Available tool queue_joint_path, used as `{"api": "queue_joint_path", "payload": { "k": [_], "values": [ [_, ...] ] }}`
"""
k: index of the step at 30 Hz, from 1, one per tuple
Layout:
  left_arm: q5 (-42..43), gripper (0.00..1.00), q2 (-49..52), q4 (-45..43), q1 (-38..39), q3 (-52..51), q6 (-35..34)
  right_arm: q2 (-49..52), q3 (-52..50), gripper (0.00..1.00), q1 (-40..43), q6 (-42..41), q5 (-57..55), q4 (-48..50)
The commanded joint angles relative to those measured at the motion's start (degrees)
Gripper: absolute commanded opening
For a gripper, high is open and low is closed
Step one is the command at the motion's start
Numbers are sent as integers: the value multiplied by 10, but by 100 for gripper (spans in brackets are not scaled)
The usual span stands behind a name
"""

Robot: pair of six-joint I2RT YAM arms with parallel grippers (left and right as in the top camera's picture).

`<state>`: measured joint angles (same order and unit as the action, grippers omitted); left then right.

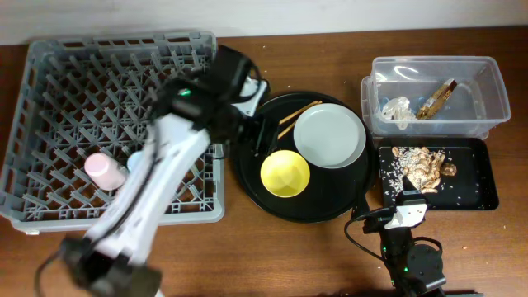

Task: Sort waste into correct bins and load items into the dishwasher rack
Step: 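Grasp the yellow bowl with the left gripper and lift it, then place the yellow bowl into the dish rack with the left gripper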

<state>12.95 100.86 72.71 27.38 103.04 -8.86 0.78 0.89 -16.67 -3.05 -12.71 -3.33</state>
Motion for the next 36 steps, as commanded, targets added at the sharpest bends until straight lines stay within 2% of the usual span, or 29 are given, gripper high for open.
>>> {"api": "queue_joint_path", "payload": {
  "k": [1,3,6,11,12,14,19,22,24,27,29,32,36],
  "values": [
    [-19,66,101,-9,14,-36,-18,-6,-6,98,2,-4,1,0],
    [-25,61,158,-14,24,-37,-37,-6,-6,99,2,-4,1,0],
    [-29,59,203,-24,27,-37,-42,-6,-6,98,2,-4,1,0],
    [-28,42,252,-25,42,-38,-42,-6,-6,98,2,-4,1,0],
    [-30,33,254,-26,48,-38,-42,-6,-6,98,2,-4,1,0],
    [-30,2,254,-26,55,-37,-45,-6,-6,98,2,-4,1,0],
    [-42,0,241,31,31,21,-80,-6,-6,98,2,-4,1,0],
    [-122,0,202,93,-9,94,-96,-6,-6,98,2,-4,1,0],
    [-218,0,172,129,-41,151,-103,-6,-6,98,2,-4,1,0],
    [-465,0,128,162,-88,212,-153,-6,-6,99,2,-4,1,0],
    [-580,0,117,161,-104,212,-172,-6,-6,99,2,-4,1,0],
    [-690,0,119,141,-128,187,-175,-6,-6,99,2,-4,1,0],
    [-764,0,120,67,-153,114,-175,-6,-6,99,2,-4,1,0]
  ]
}}
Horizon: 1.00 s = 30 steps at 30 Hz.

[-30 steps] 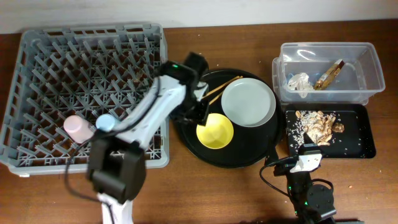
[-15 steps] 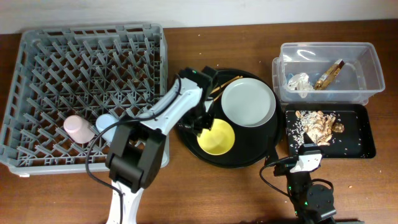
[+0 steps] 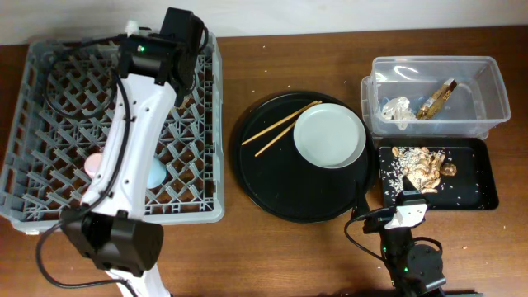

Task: Sort waste into correct bins and load items into the dishwasher rack
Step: 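Place the yellow bowl into the dish rack with the left gripper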

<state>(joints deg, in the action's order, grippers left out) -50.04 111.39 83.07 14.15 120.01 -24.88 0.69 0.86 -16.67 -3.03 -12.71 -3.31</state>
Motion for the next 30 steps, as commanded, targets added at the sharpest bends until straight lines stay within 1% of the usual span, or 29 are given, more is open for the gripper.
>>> {"api": "queue_joint_path", "payload": {
  "k": [1,3,9,13,17,23,24,25,27,28,29,30],
  "values": [
    [-165,0,15,-61,-26,-81,-14,-5,-5,98,2,-4,1,0],
    [-201,0,15,-114,-35,-132,-14,-5,-5,98,2,-4,1,0],
    [-198,0,15,-231,-42,-236,-14,-5,-5,99,2,-4,1,-1],
    [-192,0,17,-284,-42,-303,-14,-5,-5,98,2,-4,1,-1],
    [-184,0,21,-290,-42,-332,-14,-5,-5,98,2,-4,1,-1],
    [-122,1,20,-260,-24,-341,-14,-5,-5,98,2,-4,1,-1],
    [-111,7,19,-251,-18,-339,-14,-5,-5,98,2,-4,1,0],
    [-96,18,16,-241,-10,-334,-14,-5,-5,98,2,-4,1,-1],
    [-77,32,6,-213,4,-319,-14,-5,-5,98,2,-4,1,0],
    [-75,44,1,-210,9,-315,-14,-5,-5,98,2,-4,1,-1],
    [-65,51,-6,-208,13,-310,-14,-5,-5,98,2,-4,1,0],
    [-31,62,-20,-206,18,-307,-14,-5,-5,98,2,-4,1,-1]
  ]
}}
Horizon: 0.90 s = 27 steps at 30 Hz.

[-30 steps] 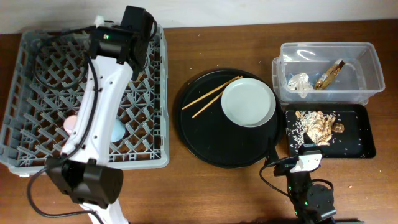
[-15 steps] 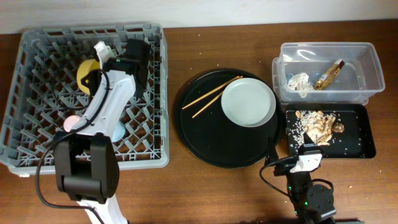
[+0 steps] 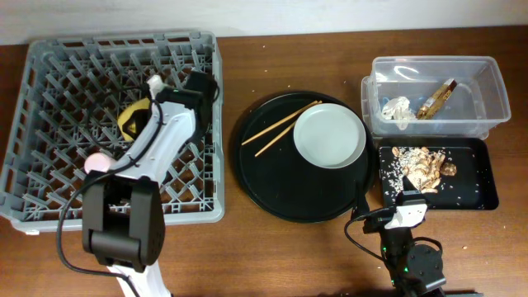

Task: Sort waste into correct bins and load items into the dishwasher rack
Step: 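Place the yellow bowl into the dish rack with the left gripper, then grasp the white plate on the black tray with the left gripper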

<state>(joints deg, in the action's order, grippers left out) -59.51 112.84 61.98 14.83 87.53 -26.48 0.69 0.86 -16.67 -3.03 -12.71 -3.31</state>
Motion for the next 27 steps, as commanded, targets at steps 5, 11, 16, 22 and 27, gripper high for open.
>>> {"api": "queue_joint_path", "payload": {
  "k": [5,11,16,22,27],
  "values": [
    [318,74,-102,17,14,43,2,-5,-5,99,2,-4,1,0],
    [676,70,-125,-60,35,47,7,-5,-5,99,2,-4,1,0],
    [715,66,-51,-172,131,36,113,-5,-5,98,2,-4,1,0],
    [718,66,71,-291,204,36,-7,-5,-5,99,2,-4,1,0],
    [722,56,141,-302,212,36,-99,-5,-5,98,2,-4,1,-1]
  ]
}}
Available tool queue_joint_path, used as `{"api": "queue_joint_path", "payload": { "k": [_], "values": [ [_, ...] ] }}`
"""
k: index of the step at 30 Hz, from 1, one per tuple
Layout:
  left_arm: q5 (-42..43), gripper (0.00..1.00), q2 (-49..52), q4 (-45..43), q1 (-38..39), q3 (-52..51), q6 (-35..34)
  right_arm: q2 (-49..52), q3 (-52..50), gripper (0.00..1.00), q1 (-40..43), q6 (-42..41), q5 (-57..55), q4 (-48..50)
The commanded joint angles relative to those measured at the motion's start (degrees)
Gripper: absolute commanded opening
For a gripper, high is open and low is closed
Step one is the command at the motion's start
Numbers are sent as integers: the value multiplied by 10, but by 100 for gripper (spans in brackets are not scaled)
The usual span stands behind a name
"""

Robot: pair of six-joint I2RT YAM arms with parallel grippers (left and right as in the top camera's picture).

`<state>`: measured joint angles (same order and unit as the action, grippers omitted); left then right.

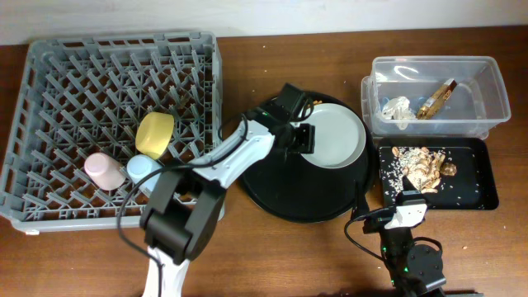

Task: Sort waste into correct bins and load items into the dishwasher rack
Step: 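Grasp the white plate on the black tray with the left gripper, then stand the white plate upright in the dish rack with the left gripper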

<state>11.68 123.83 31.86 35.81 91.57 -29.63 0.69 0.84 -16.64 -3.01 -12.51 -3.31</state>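
The grey dishwasher rack at the left holds a yellow bowl on its side, a pink cup and a light blue cup. On the black round tray lies a white plate. My left gripper hovers over the plate's left edge, and its fingers look open with nothing in them. The left arm covers the spot where the chopsticks lay, so they are hidden. My right arm is folded at the front edge, and its fingers are not clear to see.
A clear plastic bin at the back right holds crumpled paper and a wrapper. In front of it a black rectangular tray carries food scraps. Crumbs dot the brown table.
The left gripper was in the rack beside the yellow bowl. Now the bowl rests alone in the rack, and the gripper has moved right over the black tray by the plate.
The left gripper was at the yellow bowl on the black tray. Then the bowl was gone from the tray and the arm reached over the rack's back. Then the bowl showed at the gripper in the rack. Now it lies there, let go.
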Motion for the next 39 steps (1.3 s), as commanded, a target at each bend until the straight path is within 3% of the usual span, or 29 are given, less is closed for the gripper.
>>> {"api": "queue_joint_path", "payload": {
  "k": [1,4,5,9,13,15,18,24,31,39],
  "values": [
    [10,46,38,-2,2,-5,-69,-5,-5,98,2,-5,-1,0],
    [10,15,38,0,2,-4,-68,-5,-5,98,2,-5,-1,-1],
    [11,0,38,6,2,-3,-68,-5,-5,98,2,-5,-1,-1],
    [12,0,22,64,-15,16,-68,-5,-5,98,2,-5,-1,-1],
    [5,0,-53,174,-74,76,-15,-5,-5,98,2,-5,-1,-1],
    [-56,0,-99,242,-108,110,-2,-5,-5,99,2,-5,-1,-1],
    [-272,0,-202,344,-175,158,57,-5,-5,98,2,-5,-1,0],
    [-668,0,-289,368,-228,160,146,-5,-5,99,2,-5,-1,0],
    [-798,0,-252,319,-276,111,173,-5,-5,98,2,-5,-1,-1],
    [-869,0,-149,286,-300,92,155,-5,-5,98,2,-5,-1,-1]
  ]
}}
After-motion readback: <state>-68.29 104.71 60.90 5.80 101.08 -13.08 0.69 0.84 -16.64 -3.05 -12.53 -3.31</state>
